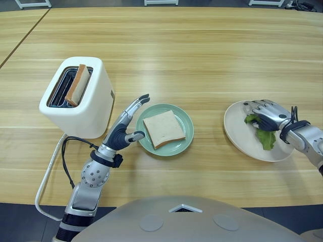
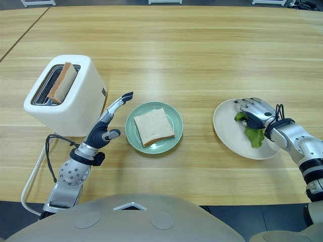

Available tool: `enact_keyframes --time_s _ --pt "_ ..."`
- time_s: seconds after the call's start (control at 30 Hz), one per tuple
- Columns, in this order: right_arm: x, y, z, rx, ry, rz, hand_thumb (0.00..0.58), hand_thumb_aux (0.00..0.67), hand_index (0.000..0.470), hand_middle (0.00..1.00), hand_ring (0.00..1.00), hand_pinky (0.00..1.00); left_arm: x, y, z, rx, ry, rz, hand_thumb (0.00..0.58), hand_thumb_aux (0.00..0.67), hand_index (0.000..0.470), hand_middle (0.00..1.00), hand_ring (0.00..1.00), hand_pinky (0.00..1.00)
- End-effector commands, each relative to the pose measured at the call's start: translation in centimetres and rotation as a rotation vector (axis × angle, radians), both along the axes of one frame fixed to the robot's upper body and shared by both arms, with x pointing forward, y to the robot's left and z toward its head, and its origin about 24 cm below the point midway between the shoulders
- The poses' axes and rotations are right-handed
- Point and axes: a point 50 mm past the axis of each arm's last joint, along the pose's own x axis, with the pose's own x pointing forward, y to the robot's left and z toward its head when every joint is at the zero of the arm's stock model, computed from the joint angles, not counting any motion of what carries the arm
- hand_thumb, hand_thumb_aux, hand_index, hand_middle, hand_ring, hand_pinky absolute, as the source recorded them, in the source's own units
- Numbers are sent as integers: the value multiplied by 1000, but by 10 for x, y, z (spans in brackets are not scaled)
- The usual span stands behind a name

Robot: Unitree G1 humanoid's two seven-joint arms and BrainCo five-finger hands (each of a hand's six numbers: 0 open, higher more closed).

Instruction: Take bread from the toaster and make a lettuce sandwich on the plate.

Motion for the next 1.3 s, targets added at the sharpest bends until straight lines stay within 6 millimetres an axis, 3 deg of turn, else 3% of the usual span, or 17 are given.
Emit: enact_keyframes --time_s 0.03,0.33,0.5,0.6,0.73,0.9,1.13,1.3 --pt "6 5 9 30 -59 14 580 670 470 0 0 0 1 1 -1 13 12 -4 0 0 0 0 0 0" --pt "12 14 33 99 -180 66 580 670 470 0 0 0 1 -1 -1 8 9 -4 0 0 0 0 0 0" --pt "12 43 64 236 -300 190 580 670 470 0 0 0 1 -1 -1 2 7 3 0 0 0 0 0 0" --pt "10 75 71 332 -304 322 580 670 470 0 0 0 2 -1 -1 -7 2 10 0 0 0 0 0 0" --pt "7 130 58 494 -209 530 580 670 470 0 0 0 2 0 1 -23 -13 20 0 0 0 0 0 0" --pt "7 179 36 562 -150 693 580 670 470 0 0 0 5 1 5 -45 -32 16 0 0 0 0 0 0" --pt "9 216 29 587 -152 816 580 670 470 0 0 0 8 2 5 -50 -32 2 0 0 0 0 0 0" --pt "5 231 19 619 -120 854 580 670 470 0 0 0 8 2 5 -51 -32 -3 0 0 0 0 0 0"
